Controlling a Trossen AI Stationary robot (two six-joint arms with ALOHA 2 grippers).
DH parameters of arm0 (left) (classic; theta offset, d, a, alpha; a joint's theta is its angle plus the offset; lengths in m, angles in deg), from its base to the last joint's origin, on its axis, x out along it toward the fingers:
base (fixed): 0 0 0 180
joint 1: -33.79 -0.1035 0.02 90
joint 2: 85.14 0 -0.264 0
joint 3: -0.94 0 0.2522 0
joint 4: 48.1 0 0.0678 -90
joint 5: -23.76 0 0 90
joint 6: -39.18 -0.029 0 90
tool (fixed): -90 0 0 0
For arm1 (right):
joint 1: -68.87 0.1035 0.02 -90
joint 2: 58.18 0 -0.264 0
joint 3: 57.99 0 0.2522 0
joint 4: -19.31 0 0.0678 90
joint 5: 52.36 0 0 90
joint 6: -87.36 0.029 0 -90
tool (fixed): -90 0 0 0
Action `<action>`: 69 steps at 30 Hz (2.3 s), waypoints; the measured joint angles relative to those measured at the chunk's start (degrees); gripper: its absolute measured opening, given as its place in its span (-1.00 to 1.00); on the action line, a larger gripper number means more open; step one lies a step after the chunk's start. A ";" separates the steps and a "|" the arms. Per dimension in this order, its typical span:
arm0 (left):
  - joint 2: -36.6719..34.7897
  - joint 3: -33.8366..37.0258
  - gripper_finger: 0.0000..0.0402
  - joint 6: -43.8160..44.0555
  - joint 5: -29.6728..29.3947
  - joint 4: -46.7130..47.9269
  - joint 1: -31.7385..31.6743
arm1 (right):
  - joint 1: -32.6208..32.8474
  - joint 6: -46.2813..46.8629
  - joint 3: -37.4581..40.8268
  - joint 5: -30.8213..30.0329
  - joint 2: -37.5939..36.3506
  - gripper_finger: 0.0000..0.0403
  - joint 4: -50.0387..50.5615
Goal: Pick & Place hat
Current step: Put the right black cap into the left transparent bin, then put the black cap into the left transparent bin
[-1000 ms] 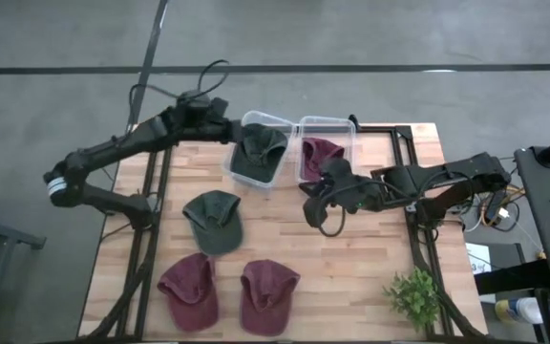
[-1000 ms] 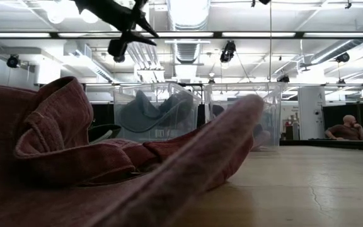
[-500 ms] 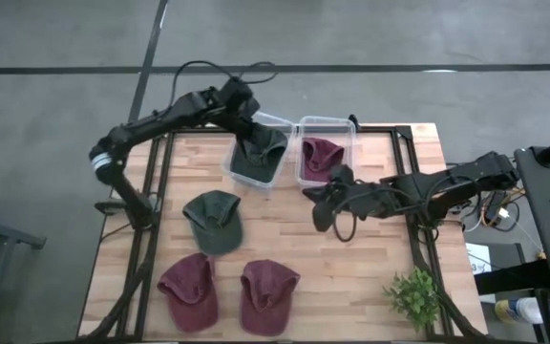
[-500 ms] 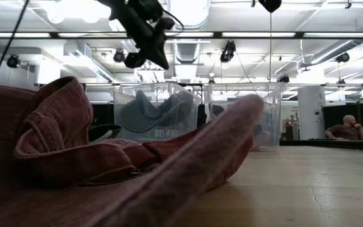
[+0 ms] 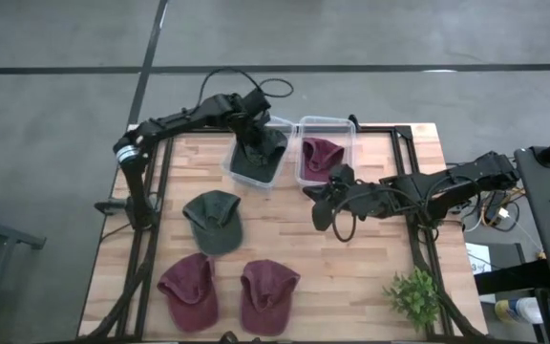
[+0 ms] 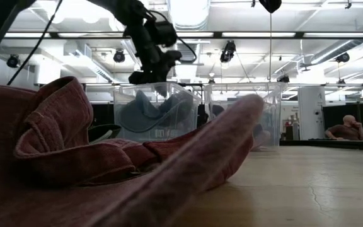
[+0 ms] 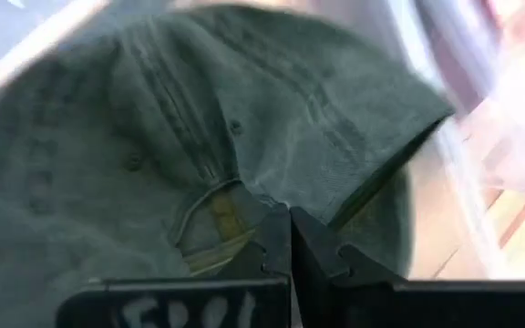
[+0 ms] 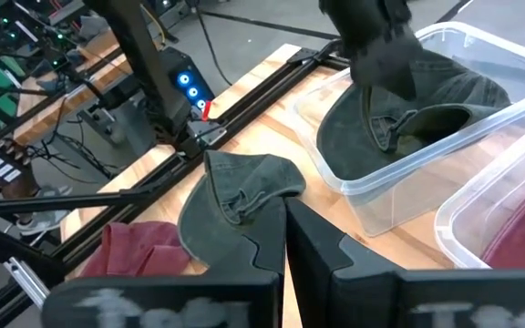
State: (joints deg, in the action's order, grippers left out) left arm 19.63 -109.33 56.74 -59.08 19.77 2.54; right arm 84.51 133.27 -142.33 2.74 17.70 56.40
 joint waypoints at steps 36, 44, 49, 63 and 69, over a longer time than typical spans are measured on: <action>8.66 -0.62 -1.00 -1.42 -5.28 2.09 1.99 | -0.04 -1.12 0.00 -1.33 0.09 -0.96 0.35; 8.66 -3.80 -1.00 -1.44 -4.77 5.82 3.33 | -0.04 -1.27 0.00 -1.33 0.08 -0.96 0.33; 8.66 -7.66 -1.00 -2.71 -5.22 8.46 3.61 | -0.04 -1.29 0.00 -1.33 0.09 -0.96 0.33; 5.60 -17.51 -1.00 1.33 5.66 16.14 3.74 | -0.54 -2.87 0.00 -1.32 0.07 -0.96 0.31; -4.69 -10.69 -1.00 3.55 5.47 7.52 5.09 | -1.67 -3.01 0.00 -1.31 0.04 -0.96 0.27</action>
State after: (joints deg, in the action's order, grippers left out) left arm 14.94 -120.02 60.30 -53.61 27.29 7.63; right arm 82.83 130.26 -142.33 1.43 17.74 56.67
